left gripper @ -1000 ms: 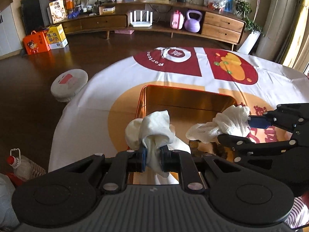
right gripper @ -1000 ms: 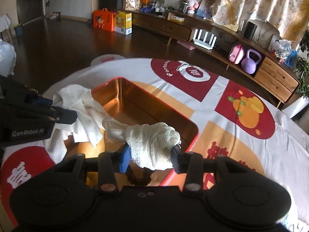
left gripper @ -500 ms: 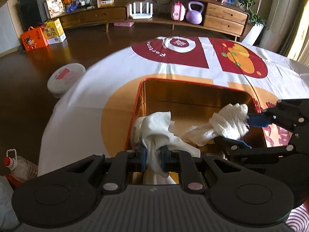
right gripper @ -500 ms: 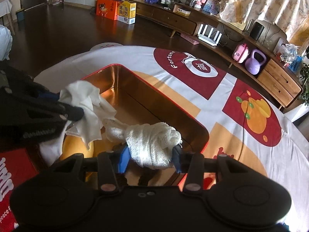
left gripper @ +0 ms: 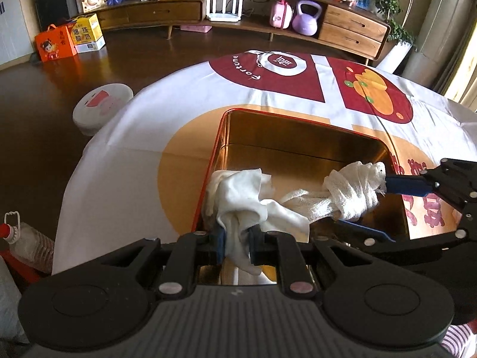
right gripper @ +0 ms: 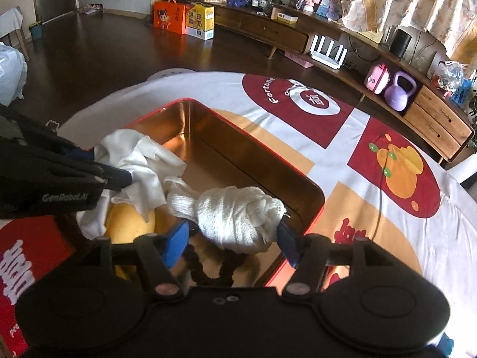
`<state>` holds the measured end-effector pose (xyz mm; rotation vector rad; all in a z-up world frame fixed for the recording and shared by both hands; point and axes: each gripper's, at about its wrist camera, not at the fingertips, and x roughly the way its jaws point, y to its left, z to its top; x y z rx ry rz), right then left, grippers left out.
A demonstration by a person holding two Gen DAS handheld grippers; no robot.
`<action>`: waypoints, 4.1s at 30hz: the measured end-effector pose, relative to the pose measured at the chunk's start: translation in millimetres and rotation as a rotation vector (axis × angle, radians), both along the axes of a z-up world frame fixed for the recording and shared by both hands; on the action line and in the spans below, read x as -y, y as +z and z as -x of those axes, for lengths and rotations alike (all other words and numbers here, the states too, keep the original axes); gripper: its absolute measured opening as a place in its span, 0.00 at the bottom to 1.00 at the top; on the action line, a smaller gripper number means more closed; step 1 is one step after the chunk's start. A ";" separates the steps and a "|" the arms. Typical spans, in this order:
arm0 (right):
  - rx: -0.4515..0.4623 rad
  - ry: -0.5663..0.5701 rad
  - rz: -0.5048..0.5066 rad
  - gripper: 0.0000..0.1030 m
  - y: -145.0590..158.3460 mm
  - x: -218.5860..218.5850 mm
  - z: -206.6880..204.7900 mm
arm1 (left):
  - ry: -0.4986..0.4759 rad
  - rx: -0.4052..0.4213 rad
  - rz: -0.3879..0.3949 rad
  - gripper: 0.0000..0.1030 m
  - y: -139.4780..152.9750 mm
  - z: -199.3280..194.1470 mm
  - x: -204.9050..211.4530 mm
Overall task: Organize soft objects
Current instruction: 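Carry the white cloth and knitted item over the red tin and release them, then withdraw both open tools from the tin toward the blue masks, then grasp the white paper packet with the left tool while the right tool grasps the printed mask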
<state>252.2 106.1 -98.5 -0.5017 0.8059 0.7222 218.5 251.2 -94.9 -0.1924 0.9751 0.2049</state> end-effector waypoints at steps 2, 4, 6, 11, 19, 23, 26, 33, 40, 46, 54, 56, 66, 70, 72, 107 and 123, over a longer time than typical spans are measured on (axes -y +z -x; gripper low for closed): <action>0.002 0.006 -0.014 0.67 4.8 4.2 4.7 | 0.000 0.000 0.003 0.20 2.1 3.3 0.8; 0.003 0.006 -0.029 0.69 9.5 8.7 8.2 | 0.003 0.004 0.007 0.25 4.5 6.8 2.0; 0.005 -0.001 -0.039 0.71 13.4 12.8 10.9 | 0.002 0.013 0.012 0.31 7.6 10.6 3.7; -0.007 -0.004 -0.071 0.73 23.2 23.9 18.0 | 0.002 0.047 0.019 0.54 19.3 21.6 8.8; -0.003 0.007 -0.139 0.80 45.4 47.8 35.4 | -0.001 0.081 0.000 0.54 37.8 38.2 20.6; -0.002 -0.003 -0.165 0.84 54.9 63.2 46.0 | -0.013 0.105 -0.018 0.56 47.4 47.3 30.4; -0.010 -0.018 -0.194 0.89 61.0 76.2 53.6 | -0.023 0.132 -0.036 0.62 55.6 56.0 39.7; 0.001 -0.071 -0.277 0.96 77.8 109.1 68.0 | -0.043 0.203 -0.049 0.67 76.8 78.3 61.6; 0.014 -0.116 -0.351 1.00 92.8 142.1 80.5 | -0.051 0.263 -0.052 0.69 90.7 99.3 86.6; 0.053 -0.157 -0.417 1.00 105.2 174.2 92.2 | -0.083 0.318 -0.055 0.77 98.5 116.2 114.4; 0.081 -0.188 -0.467 1.00 107.8 211.3 107.8 | -0.133 0.388 -0.054 0.84 106.0 129.2 154.5; 0.090 -0.196 -0.471 1.00 106.9 220.4 111.0 | -0.142 0.393 -0.045 0.84 105.1 130.0 163.0; 0.164 -0.244 -0.458 1.00 100.6 272.1 128.5 | -0.195 0.399 -0.021 0.84 92.2 124.2 204.1; 0.182 -0.278 -0.428 1.00 91.4 292.8 128.9 | -0.230 0.393 -0.018 0.84 84.6 113.8 222.4; 0.189 -0.298 -0.413 1.00 87.5 304.3 127.3 | -0.242 0.391 -0.021 0.84 81.2 107.4 231.3; 0.072 -0.402 -0.183 0.70 -9.2 371.6 15.0 | -0.457 0.204 -0.071 0.84 -35.4 -7.9 359.3; 0.110 -0.332 -0.128 0.35 -13.8 347.0 -1.0 | -0.484 0.217 -0.105 0.84 -48.4 -25.5 374.8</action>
